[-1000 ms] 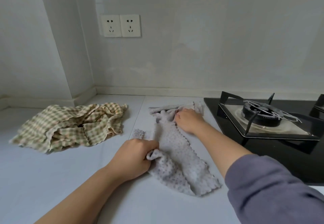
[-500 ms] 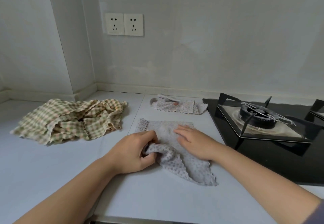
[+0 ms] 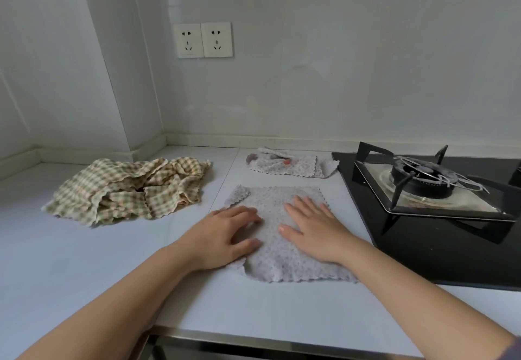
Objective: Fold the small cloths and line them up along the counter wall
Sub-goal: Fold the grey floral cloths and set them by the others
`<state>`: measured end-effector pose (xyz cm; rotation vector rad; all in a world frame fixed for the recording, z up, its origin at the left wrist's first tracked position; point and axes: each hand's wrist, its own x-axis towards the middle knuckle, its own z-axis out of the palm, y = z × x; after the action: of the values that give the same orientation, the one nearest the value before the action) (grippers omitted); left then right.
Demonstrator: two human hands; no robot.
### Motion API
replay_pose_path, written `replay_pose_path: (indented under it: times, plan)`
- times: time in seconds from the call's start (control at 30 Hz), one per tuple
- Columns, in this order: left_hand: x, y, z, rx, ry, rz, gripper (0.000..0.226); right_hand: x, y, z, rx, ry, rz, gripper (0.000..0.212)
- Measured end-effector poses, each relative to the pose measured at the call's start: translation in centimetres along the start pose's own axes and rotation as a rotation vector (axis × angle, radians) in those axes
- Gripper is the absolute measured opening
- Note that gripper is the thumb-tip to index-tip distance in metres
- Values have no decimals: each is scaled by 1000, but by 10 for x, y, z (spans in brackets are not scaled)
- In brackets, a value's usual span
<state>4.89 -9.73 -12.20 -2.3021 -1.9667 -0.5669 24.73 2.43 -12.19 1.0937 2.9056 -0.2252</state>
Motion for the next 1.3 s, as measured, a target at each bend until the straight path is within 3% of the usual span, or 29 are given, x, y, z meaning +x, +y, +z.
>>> replay_pose_path:
  times: [0.03,0.13,0.17,0.27,0.37,0.47,0.63,0.77,0.9,0.93,0.97,1.03,1.13,1.23,1.3]
  plan:
    - [1,-2,2,59,1,-48,60,1,2,-1,-2,-5,10,68]
    - [1,-12,-6,150,142,-472,46,2,5,0,0,-4,58,70]
    - [-1,-15,-7,140,186,-537,43,2,7,-1,4,14,80,70]
    - [-4,-17,-7,36,292,-324,45,-1,9,-7,19,210,64,59]
    - [-2,-2,-11,-199,119,-77,46,-6,7,-11,128,394,-39,38]
    - [-3,-5,-5,-125,27,41,50,-6,7,-9,183,375,-45,32]
    - [-9,-8,-13,-197,94,-74,46,-3,14,-6,147,298,-13,40]
    - [-8,4,-19,-520,195,-228,53,-6,14,-8,239,338,-80,35]
    - [-2,2,-18,-373,380,-280,28,-12,2,-14,278,331,-243,21]
    - [-2,-1,-17,-306,322,-239,19,-14,-2,-15,268,316,-273,19]
    - [-3,-4,-14,-228,220,-199,27,-15,-4,-15,264,306,-296,18]
    - [-2,-10,-6,-54,-14,-165,66,-17,-6,-16,262,296,-326,18]
    - [0,-13,2,91,-81,-348,94,-19,-8,-18,311,296,-337,16]
    - [0,-14,0,89,-38,-322,89,-20,-10,-18,332,307,-332,16]
    - [-1,-14,-4,43,2,-176,62,-20,-9,-18,346,297,-321,16]
